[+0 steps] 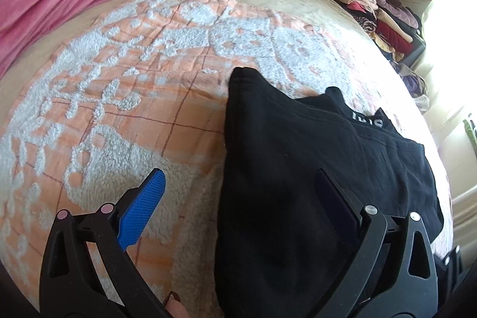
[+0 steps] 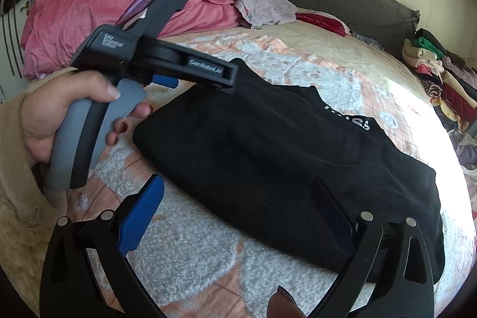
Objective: Fold small clothes
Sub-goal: 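Grasp one side edge of the folded black shirt with both tools, then lift the held side with both tools and fold it over the other half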
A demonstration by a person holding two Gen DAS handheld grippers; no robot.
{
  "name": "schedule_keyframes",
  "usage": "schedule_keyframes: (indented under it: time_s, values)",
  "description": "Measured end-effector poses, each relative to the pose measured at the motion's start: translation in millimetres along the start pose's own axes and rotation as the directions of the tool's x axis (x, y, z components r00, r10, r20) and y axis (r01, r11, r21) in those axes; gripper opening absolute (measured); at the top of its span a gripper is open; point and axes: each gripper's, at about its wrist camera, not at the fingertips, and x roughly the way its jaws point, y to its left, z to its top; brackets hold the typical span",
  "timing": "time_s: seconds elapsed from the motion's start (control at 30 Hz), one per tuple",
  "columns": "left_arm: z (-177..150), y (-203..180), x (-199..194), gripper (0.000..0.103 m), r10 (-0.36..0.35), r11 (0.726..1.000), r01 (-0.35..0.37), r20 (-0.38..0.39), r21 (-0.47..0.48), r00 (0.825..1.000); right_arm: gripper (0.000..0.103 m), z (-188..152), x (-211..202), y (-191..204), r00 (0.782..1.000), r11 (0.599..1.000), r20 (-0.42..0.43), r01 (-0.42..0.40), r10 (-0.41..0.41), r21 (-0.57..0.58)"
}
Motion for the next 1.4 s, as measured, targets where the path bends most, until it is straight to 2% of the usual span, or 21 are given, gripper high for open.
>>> schedule_keyframes:
  time_s: [0.2,0.43,0.73,0.8,0.83,0.9,0.97,1.07,1.23,1.33,1.37,1.4]
  values:
    - [17,13,10,0.093,-0.018,0.999,0.018,-0.017,-0.049,1.000,0.098,0,22,24,0.999,0.995,-0.035,0.028,-0.031,-0.100]
    - [23,10,22,0.093,-0.005,1.000,0.004,-0.058,-0.020,0.998,0.098,1,55,39,0.989,0.978,-0.080,0.108,-0.124,-0.179]
    - [31,5,31,0.093,0.000,1.000,-0.001,-0.089,-0.005,0.996,0.094,9,76,51,0.978,0.955,-0.024,0.196,-0.207,-0.223]
    - [33,6,33,0.093,-0.005,1.000,0.004,-0.101,-0.013,0.995,0.064,9,71,52,0.977,0.953,-0.003,0.209,-0.215,-0.219]
    - [33,6,33,0.093,-0.010,1.000,0.008,-0.106,-0.018,0.994,0.057,8,68,52,0.974,0.950,0.015,0.223,-0.225,-0.217]
    - [34,8,33,0.093,-0.020,0.999,0.016,-0.117,-0.033,0.993,0.034,8,58,49,0.975,0.956,0.048,0.221,-0.215,-0.194]
    - [34,9,31,0.093,-0.038,0.998,0.032,-0.123,-0.048,0.992,0.021,9,45,44,0.978,0.967,0.086,0.203,-0.192,-0.152]
    - [34,9,29,0.093,-0.081,0.994,0.071,-0.131,-0.079,0.988,0.015,11,28,32,0.975,0.979,0.135,0.187,-0.174,-0.087]
    - [31,0,27,0.093,-0.128,0.986,0.110,-0.147,-0.122,0.981,0.013,10,1,13,0.967,0.986,0.195,0.163,-0.164,0.018]
    - [32,-10,20,0.093,-0.181,0.975,0.161,-0.132,-0.150,0.974,0.013,9,-7,1,0.964,0.986,0.213,0.151,-0.162,0.064]
    - [32,-15,17,0.087,-0.200,0.971,0.181,-0.124,-0.154,0.972,0.012,9,-9,-2,0.963,0.986,0.216,0.148,-0.161,0.078]
    - [33,-20,15,0.075,-0.221,0.967,0.202,-0.119,-0.154,0.968,0.012,8,-11,-4,0.962,0.985,0.219,0.148,-0.164,0.089]
